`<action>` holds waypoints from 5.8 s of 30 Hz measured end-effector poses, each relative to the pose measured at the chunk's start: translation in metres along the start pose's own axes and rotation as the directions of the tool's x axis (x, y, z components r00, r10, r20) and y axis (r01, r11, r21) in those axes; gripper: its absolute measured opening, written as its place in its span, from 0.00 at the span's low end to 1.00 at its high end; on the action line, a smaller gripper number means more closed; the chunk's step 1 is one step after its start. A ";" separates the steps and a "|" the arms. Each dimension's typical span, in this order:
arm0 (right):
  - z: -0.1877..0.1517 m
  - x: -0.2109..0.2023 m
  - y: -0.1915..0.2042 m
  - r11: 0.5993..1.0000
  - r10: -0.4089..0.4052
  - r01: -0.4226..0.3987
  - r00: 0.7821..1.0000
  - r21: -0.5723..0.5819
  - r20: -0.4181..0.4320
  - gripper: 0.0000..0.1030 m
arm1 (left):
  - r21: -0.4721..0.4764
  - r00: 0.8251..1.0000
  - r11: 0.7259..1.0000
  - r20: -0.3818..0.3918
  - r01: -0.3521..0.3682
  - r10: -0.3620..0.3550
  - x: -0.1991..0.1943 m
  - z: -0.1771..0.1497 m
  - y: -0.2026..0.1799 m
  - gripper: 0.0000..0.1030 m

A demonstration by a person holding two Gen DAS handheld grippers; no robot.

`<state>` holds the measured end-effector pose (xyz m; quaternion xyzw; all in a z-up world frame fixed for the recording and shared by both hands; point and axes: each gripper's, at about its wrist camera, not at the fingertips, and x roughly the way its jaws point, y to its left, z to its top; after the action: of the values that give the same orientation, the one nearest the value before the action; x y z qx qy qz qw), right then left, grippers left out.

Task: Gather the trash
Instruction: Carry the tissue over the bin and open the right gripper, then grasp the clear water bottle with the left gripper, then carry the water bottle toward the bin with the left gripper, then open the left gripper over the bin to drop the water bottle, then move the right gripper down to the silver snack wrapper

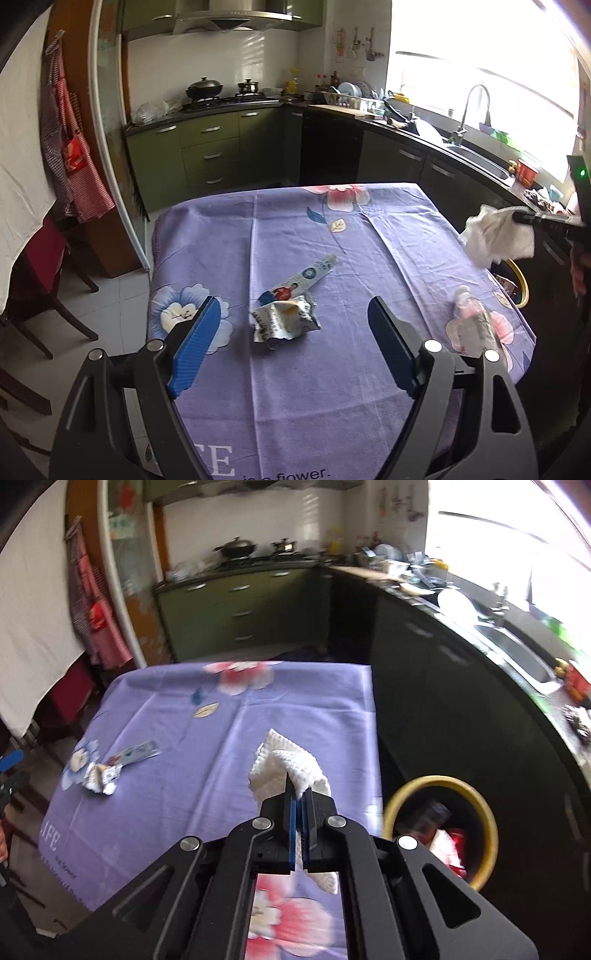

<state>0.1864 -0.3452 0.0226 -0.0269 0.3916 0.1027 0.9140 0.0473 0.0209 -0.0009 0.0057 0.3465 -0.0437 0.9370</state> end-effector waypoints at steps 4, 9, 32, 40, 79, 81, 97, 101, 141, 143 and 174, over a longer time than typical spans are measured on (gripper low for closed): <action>0.001 -0.016 -0.041 0.994 -0.101 0.100 0.995 0.041 0.014 0.03 | 0.025 1.000 0.999 -0.014 0.026 -0.026 0.010 0.003 -0.015 0.76; -0.001 -0.004 -0.095 0.975 -0.195 0.199 0.980 0.097 -0.045 0.03 | 0.061 0.998 0.997 -0.030 0.054 -0.053 0.021 0.008 -0.036 0.76; -0.058 0.038 -0.143 0.943 -0.278 0.303 0.945 0.138 -0.174 0.54 | 0.221 0.975 0.958 -0.161 0.185 -0.151 0.053 -0.002 -0.123 0.80; -0.102 0.018 -0.110 0.963 -0.186 0.209 0.972 0.171 -0.141 0.56 | 0.272 0.948 0.926 -0.252 0.262 -0.194 0.070 -0.026 -0.173 0.85; -0.140 0.013 -0.128 0.959 -0.117 0.140 0.987 0.247 -0.108 0.61 | 0.307 0.893 0.915 -0.437 0.261 -0.108 0.143 -0.043 -0.221 0.61; -0.140 0.012 -0.128 0.959 -0.117 0.140 0.987 0.247 -0.107 0.61 | 0.314 0.901 0.912 -0.419 0.262 -0.115 0.135 -0.038 -0.222 0.61; -0.165 -0.013 -0.152 0.919 -0.160 0.183 0.983 0.349 -0.094 0.61 | 0.384 0.890 0.816 -0.330 0.432 -0.315 0.067 0.023 -0.273 0.61; -0.179 -0.020 -0.169 0.896 -0.170 0.194 0.981 0.398 -0.095 0.61 | 0.371 0.832 0.761 -0.396 0.533 -0.389 0.080 0.043 -0.314 0.61; -0.221 -0.037 -0.223 0.845 -0.142 0.181 0.983 0.503 -0.116 0.63 | 0.113 0.832 0.870 -0.374 0.480 -0.410 0.184 0.082 -0.415 0.75; -0.214 -0.037 -0.213 0.856 -0.139 0.174 0.985 0.487 -0.106 0.64 | 0.134 0.854 0.874 -0.325 0.468 -0.407 0.163 0.084 -0.388 0.76; -0.017 0.107 0.149 0.904 0.352 -0.390 0.912 -0.174 -0.213 0.66 | -0.121 0.998 0.991 -0.031 -0.061 0.058 -0.002 -0.012 0.028 0.85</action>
<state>0.2149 -0.1835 -0.0617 -0.0580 0.4557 0.3136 0.8311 0.0403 0.0493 -0.0090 -0.0405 0.3611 0.0055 0.9316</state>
